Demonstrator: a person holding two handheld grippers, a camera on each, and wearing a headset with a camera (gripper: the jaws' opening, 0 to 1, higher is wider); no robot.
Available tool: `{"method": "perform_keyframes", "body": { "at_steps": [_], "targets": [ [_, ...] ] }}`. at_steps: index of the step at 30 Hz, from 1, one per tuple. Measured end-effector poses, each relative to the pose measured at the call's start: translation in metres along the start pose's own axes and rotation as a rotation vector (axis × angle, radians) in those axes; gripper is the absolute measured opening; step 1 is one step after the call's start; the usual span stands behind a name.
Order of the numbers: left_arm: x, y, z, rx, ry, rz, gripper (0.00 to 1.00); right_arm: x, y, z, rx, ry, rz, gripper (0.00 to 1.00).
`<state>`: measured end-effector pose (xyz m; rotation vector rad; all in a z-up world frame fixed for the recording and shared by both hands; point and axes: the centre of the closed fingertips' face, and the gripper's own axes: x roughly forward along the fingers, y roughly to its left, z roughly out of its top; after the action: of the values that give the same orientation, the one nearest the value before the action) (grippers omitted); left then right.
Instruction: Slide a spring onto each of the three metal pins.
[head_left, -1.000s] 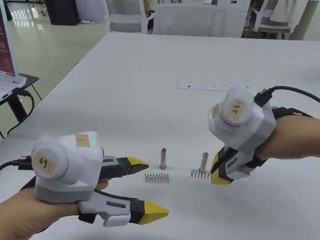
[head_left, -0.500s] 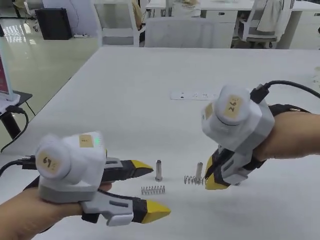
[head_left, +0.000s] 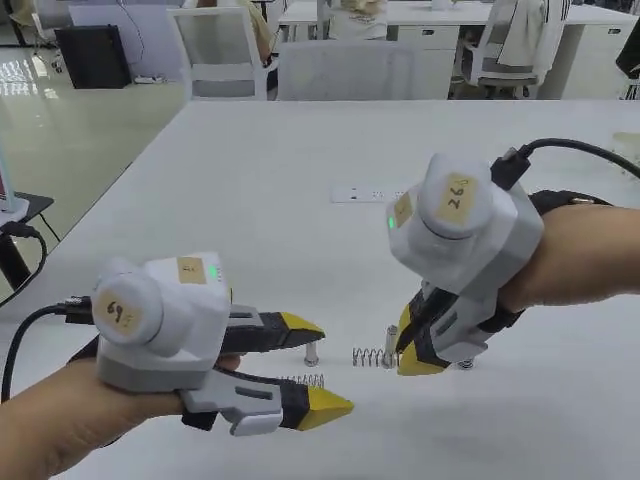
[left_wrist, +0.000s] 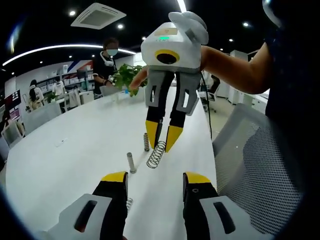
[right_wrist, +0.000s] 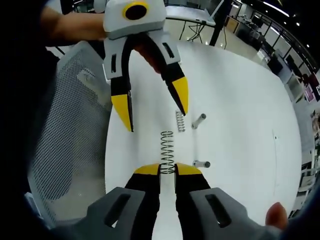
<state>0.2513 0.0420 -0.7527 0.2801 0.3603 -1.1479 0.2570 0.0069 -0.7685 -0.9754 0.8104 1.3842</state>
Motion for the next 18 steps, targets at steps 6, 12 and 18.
{"method": "perform_keyframes", "body": {
  "at_steps": [6, 12, 18],
  "targets": [
    [0.006, -0.004, 0.005, 0.02, -0.003, -0.019, 0.32, -0.002, 0.002, 0.003, -0.011, -0.002, 0.002, 0.08],
    [0.011, -0.008, 0.007, 0.035, -0.006, -0.034, 0.3, -0.002, 0.003, 0.004, -0.022, -0.004, 0.002, 0.08],
    [0.014, -0.01, 0.01, 0.047, -0.014, -0.041, 0.24, -0.003, 0.006, 0.004, -0.039, 0.001, 0.005, 0.08]
  ]
}}
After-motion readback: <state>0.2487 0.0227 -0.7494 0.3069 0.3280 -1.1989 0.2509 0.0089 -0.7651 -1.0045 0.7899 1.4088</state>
